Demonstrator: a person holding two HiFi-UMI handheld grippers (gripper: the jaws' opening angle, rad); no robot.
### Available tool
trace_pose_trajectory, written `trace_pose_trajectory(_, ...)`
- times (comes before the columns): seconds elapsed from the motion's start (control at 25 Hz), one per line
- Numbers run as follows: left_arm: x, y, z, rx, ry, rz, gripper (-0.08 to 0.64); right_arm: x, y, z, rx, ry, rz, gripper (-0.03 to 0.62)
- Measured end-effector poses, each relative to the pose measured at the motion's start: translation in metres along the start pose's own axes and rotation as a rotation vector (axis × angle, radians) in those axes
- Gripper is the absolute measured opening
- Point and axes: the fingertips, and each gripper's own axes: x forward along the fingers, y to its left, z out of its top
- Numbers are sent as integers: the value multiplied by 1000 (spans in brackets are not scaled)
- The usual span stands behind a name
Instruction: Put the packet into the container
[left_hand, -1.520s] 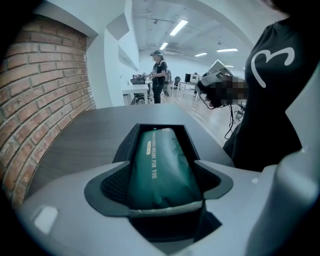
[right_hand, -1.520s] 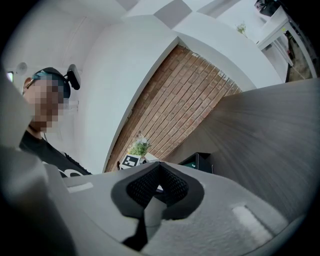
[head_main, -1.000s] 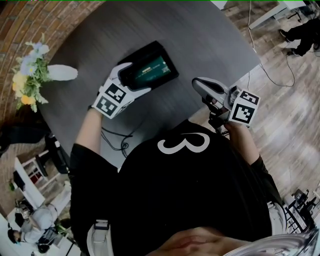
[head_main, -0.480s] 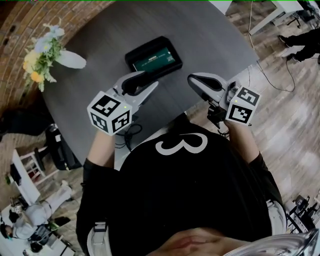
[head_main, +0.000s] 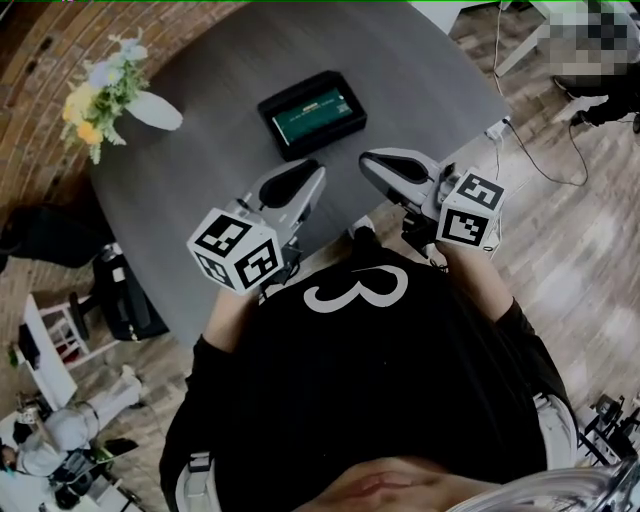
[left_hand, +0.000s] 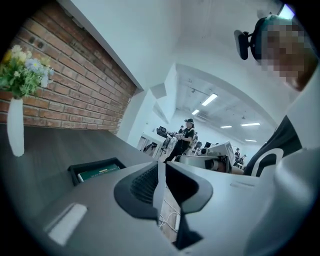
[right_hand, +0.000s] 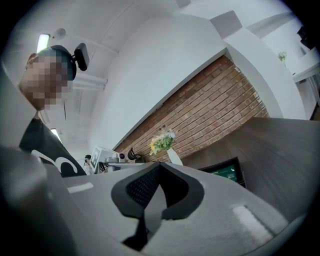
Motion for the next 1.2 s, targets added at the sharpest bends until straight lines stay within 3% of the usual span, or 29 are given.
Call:
trace_pose_trajectory(0.16, -9, -4, -4, -16, -23, 13, 14, -1, 6, -8, 0, 4, -7, 2)
trace_pose_trajectory(0.36, -17, -7, -11, -28, -28, 20, 14, -2, 11, -14, -13, 8, -17, 2)
trace_pose_trajectory(0.92, -17, -15, -20, 65, -19, 37, 14, -10, 15, -24, -12, 6, -32, 1)
trace_pose_trajectory(1.2, -17, -14, -20, 48, -24, 32, 14, -9, 12, -24, -9, 8, -32, 1)
